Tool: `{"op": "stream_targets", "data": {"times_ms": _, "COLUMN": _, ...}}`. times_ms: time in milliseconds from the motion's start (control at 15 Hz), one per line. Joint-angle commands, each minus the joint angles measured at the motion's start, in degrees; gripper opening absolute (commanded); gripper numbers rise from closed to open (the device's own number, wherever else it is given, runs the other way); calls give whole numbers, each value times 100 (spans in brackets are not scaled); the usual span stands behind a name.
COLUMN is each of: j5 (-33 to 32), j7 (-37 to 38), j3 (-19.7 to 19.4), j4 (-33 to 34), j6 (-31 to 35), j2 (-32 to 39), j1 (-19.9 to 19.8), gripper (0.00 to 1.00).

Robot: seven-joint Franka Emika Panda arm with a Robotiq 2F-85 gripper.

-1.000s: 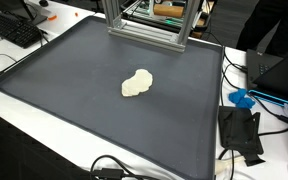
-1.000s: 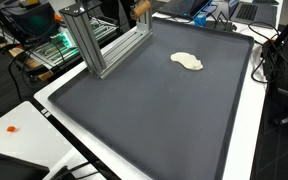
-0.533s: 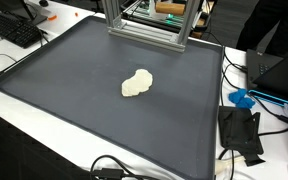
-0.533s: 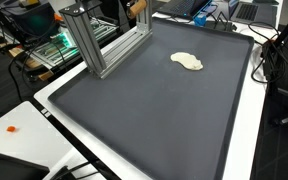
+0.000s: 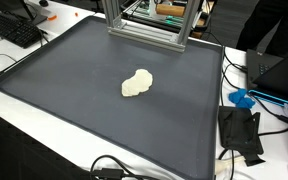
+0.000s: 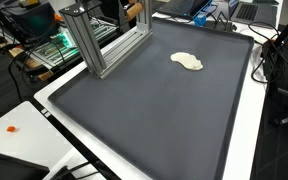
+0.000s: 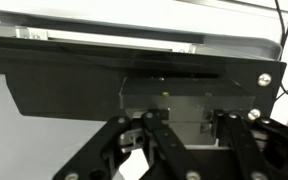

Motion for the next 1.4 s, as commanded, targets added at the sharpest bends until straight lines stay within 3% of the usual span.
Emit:
{"op": "stream_targets", "data": {"times_ms": 0, "j5": 105, "j7": 17, "j3": 82, "j4": -205, "j6": -3, "j2": -237, "j1": 30, "gripper": 22}}
{"op": "stream_targets", "data": {"times_ms": 200, "j5": 105, "j7": 49, "j3": 102, "j4": -215, "j6": 5, "j2": -254, "j1": 20, "gripper": 22}}
{"op": "stream_targets", "data": {"times_ms": 267, "j5": 105, "j7": 89, "j3": 112, "j4": -210, "j6": 23, "j2": -248, "j1": 7, "gripper": 72}}
{"op": "stream_targets", "data": {"times_ms": 333, "j5": 94, "j7": 102, "j3": 111, "j4": -184, "j6": 17, "j2": -238, "j1": -4, "gripper": 73}}
{"op": "stream_targets", "data": {"times_ms": 600, "j5": 33, "j7": 29, "j3": 113, "j4": 18, "j6": -69, "j2": -155, "j1": -6, "gripper": 99}}
{"op": "stream_targets", "data": {"times_ms": 1067, "j5": -16, "j7": -77, "j3": 139, "j4": 634, "j6": 56, "j2": 302, "j1": -39, "gripper": 100}}
{"op": "stream_targets", "data": {"times_ms": 1333, "j5": -138, "j7": 424, "j3": 406, "j4": 924, "j6": 810, "j2": 820, "j1": -198, "gripper": 100}}
